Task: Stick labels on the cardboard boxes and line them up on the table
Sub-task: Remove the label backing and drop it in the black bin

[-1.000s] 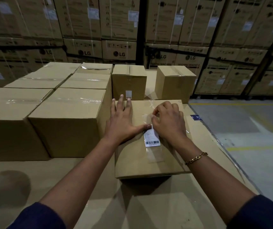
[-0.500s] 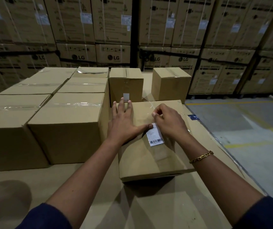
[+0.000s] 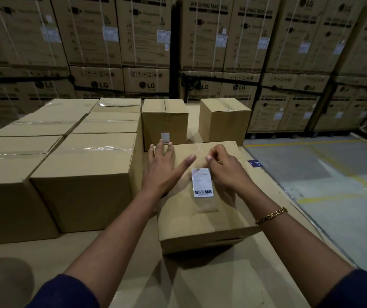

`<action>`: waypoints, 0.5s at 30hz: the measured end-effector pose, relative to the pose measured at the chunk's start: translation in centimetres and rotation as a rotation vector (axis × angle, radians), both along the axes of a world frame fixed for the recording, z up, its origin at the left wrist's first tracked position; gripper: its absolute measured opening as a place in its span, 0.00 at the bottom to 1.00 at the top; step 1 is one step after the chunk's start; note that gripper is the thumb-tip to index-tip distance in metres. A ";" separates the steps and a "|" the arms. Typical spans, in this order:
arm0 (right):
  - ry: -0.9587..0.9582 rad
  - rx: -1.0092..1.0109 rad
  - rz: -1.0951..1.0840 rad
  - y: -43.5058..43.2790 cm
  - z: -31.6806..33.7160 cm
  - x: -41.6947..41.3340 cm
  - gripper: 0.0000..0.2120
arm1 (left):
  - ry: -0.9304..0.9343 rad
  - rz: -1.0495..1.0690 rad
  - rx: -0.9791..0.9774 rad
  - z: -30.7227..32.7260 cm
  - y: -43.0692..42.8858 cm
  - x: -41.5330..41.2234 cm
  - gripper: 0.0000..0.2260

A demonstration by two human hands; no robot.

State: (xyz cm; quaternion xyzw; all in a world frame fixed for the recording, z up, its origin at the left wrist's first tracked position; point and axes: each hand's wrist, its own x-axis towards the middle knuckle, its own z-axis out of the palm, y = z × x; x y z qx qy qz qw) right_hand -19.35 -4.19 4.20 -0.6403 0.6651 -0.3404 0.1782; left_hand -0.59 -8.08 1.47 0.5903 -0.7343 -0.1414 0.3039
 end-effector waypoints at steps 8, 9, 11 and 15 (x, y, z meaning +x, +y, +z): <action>-0.429 0.089 -0.059 0.1 0.5 -0.6 0.04 | -0.179 0.016 -0.042 -0.5 -3.2 -0.3 0.31; -0.458 0.121 -0.047 0.1 0.4 -0.7 0.04 | -0.212 0.022 -0.077 -0.5 -3.5 -0.4 0.30; -0.487 0.176 -0.004 0.0 0.3 -0.8 0.10 | -0.241 0.025 -0.120 -0.3 -4.0 -0.7 0.28; -0.500 0.229 0.074 -0.2 -0.1 -1.2 0.33 | -0.274 -0.051 0.064 -1.2 -5.2 -0.5 0.32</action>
